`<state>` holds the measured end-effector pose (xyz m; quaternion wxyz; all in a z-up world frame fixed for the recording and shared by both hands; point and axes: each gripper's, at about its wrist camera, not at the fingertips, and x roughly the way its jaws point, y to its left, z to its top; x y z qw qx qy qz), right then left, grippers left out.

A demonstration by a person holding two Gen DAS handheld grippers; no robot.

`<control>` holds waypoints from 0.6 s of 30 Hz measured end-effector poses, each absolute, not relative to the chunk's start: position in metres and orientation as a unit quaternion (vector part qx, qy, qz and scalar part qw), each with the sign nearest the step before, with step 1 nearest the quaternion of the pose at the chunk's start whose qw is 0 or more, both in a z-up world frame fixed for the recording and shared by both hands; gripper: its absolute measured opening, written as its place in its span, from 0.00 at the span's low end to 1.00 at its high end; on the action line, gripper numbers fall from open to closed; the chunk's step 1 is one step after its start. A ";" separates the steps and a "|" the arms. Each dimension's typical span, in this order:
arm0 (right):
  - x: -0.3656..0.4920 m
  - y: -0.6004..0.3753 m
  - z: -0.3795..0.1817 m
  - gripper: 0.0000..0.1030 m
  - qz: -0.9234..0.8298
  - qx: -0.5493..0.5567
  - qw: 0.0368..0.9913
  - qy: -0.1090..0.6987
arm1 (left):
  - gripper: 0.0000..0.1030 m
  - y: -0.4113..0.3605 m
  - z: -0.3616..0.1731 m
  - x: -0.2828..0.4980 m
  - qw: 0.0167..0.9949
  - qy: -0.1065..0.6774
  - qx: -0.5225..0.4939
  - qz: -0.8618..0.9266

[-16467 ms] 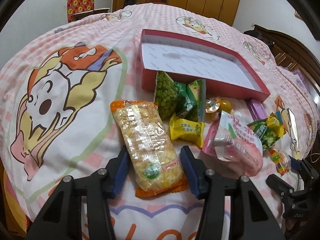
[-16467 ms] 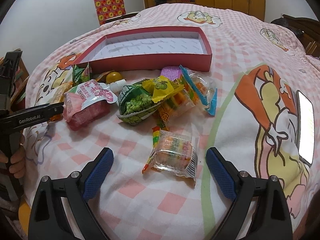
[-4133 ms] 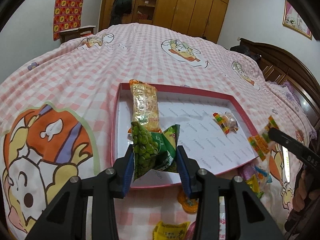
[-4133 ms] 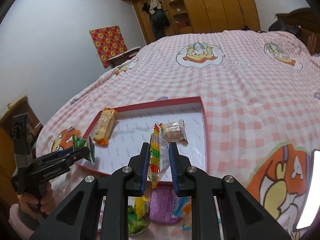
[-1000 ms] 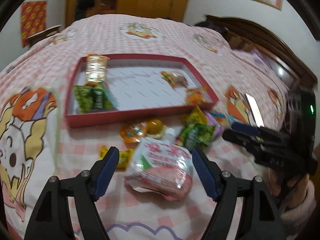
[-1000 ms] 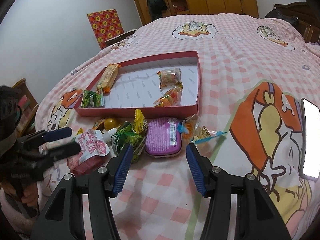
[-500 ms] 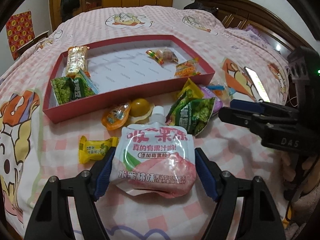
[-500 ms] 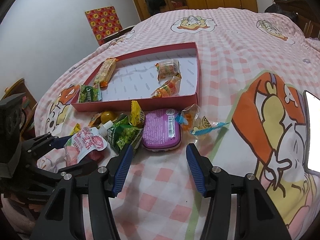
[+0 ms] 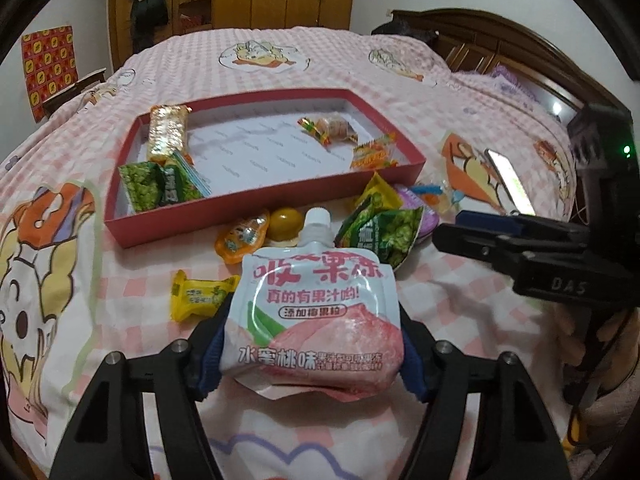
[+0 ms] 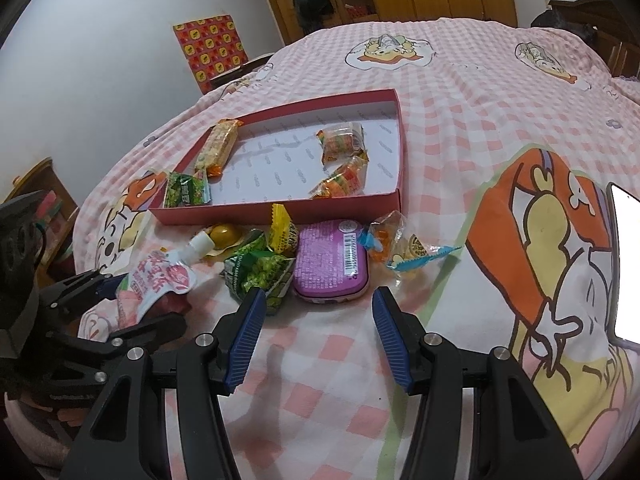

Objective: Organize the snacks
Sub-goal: 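Grasp the green pea bag with the right tool while the left tool holds the pouch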

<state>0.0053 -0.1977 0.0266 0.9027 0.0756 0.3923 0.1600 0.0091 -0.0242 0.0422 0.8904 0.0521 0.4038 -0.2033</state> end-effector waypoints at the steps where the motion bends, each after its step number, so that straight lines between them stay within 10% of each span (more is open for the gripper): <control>1: 0.005 -0.197 0.027 0.55 0.163 0.076 0.902 0.392 | 0.71 -0.022 0.045 0.007 0.893 0.400 0.054 -0.200; 18: 0.017 -0.159 0.016 0.55 0.218 0.089 0.875 0.424 | 0.71 0.025 0.044 0.017 0.911 0.398 -0.005 -0.105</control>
